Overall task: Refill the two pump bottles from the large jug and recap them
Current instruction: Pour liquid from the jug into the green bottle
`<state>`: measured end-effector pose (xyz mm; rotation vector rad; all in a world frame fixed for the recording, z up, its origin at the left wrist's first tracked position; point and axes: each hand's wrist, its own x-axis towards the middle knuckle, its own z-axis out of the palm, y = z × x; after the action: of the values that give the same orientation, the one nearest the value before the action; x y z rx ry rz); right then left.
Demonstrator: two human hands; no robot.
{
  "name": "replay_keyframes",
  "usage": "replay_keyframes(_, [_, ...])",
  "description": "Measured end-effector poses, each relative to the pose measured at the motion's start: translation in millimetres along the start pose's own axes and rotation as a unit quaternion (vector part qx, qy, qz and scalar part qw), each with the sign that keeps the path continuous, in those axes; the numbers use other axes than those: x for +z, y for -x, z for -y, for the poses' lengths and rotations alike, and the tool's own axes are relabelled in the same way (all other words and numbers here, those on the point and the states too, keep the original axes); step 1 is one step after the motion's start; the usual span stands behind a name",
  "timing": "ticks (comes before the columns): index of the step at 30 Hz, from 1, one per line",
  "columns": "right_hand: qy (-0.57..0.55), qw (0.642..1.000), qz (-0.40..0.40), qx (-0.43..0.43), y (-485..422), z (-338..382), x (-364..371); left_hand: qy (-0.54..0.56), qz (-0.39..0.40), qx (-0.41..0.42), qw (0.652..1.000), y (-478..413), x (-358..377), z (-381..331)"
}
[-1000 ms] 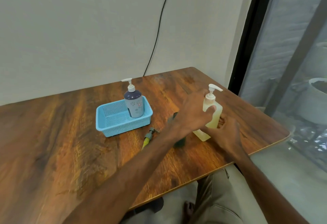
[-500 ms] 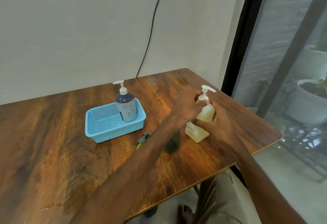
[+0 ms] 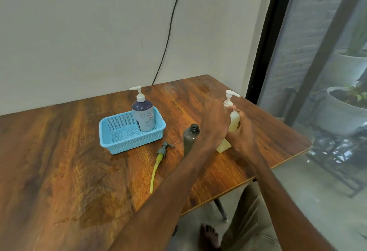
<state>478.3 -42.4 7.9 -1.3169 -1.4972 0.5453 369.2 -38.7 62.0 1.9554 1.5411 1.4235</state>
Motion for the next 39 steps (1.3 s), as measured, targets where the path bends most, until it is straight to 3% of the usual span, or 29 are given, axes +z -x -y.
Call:
replay_keyframes(6, [0.009, 1.0, -0.013, -0.008, -1, -5, 5, -0.067, -0.09, -0.016, 0.994, 3, 9, -3])
replay_keyframes(18, [-0.005, 1.0, -0.001, -0.012, 0, -1, 3, -0.143, -0.065, -0.058, 0.986, -5, 1, -12])
replay_keyframes(23, [-0.023, 0.999, 0.0, -0.03, 1, -1, 1, 0.034, 0.052, -0.008, 0.998, 11, -10, -6])
replay_keyframes(26, [-0.021, 0.999, 0.004, -0.028, 2, 1, 2, 0.072, 0.004, -0.019, 0.997, 10, -18, -2])
replay_keyframes(30, [-0.032, 0.999, 0.003, -0.022, 1, 2, 3, 0.069, -0.009, -0.023, 0.997, 1, -22, -3])
replay_keyframes(36, [-0.017, 0.999, -0.003, -0.028, 0, -3, 5, 0.015, 0.084, -0.023, 0.996, -4, -17, -6])
replay_keyframes(39, [-0.017, 1.0, -0.002, -0.023, -1, -5, 6, 0.023, 0.06, -0.031, 0.997, -2, -13, -3])
